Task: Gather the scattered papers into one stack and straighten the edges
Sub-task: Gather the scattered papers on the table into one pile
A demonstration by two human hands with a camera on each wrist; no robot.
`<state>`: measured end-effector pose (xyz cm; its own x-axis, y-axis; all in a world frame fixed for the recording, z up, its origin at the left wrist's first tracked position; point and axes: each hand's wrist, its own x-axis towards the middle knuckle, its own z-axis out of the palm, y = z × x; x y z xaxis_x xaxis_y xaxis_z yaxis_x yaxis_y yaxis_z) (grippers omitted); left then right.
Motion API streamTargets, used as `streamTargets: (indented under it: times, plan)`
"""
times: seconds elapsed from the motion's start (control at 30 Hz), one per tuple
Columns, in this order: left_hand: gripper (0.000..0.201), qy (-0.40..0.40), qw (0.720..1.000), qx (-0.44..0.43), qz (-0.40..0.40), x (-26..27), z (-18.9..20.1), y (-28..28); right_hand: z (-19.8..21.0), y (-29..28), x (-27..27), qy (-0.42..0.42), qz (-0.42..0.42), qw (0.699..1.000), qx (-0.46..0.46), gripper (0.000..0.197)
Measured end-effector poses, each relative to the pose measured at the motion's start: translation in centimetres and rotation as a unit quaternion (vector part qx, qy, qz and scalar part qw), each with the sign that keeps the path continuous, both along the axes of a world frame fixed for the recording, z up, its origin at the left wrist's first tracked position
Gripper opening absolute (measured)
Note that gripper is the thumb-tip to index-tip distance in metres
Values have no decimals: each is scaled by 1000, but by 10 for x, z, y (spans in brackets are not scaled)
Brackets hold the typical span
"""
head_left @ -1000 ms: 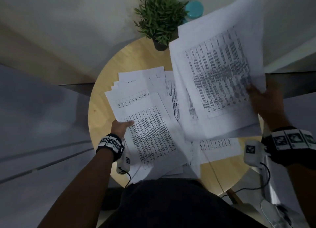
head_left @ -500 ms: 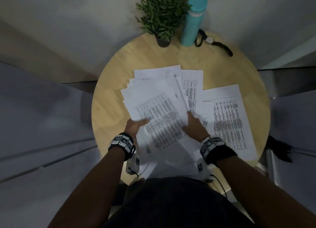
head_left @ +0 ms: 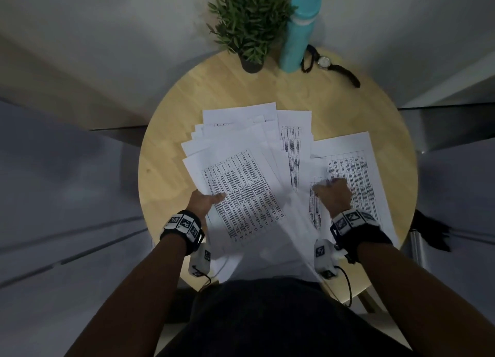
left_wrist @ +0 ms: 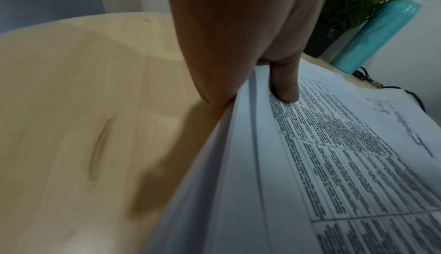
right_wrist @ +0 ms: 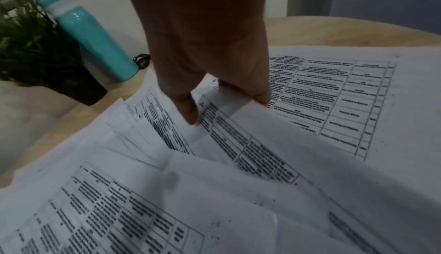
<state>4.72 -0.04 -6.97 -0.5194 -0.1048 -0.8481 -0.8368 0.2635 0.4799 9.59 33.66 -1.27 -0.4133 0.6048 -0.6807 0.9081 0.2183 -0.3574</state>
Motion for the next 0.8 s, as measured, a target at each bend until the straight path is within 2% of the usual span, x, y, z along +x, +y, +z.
streamTargets:
  times: [0.07,0.13,0.27,0.33,0.37,0.4,0.47,0.53,0.57,0.63,0.7,0.77,0.8]
  plan:
    - [159,-2,1000,15,7,0,1,3,-8,-3,0,16,9,998,-60,51]
    - [157,-8,1000,6,3,2,-9,2,-8,-8,-1,21,28,997,-76,55]
    - [152,4,1000,8,17,1,-26,-6,4,-11,-2,47,57,997,-33,57]
    - [149,16,999,10,28,-3,-2,0,10,-7,-3,74,74,994,-13,58]
    - [140,25,999,13,35,-6,13,4,16,-5,-4,84,77,993,4,57]
    - [123,31,999,15,34,-7,24,9,24,-3,-5,89,73,993,19,56]
    - [81,23,999,-14,32,-9,29,7,36,5,-9,105,70,991,48,49]
    - [43,24,999,-37,26,-11,30,3,50,16,-12,154,84,982,71,43]
    - [34,32,998,-44,23,-12,31,2,56,22,-13,184,75,977,81,41]
    - [35,36,998,-48,26,-14,32,1,53,38,-16,205,46,976,61,48]
    - [76,36,998,-49,32,-15,34,-1,47,48,-15,169,21,985,2,70]
    - [96,44,998,-43,34,-15,32,-1,39,50,-9,89,24,995,-26,97]
    - [104,42,998,-42,36,-15,30,-2,35,49,-7,70,31,997,-20,99]
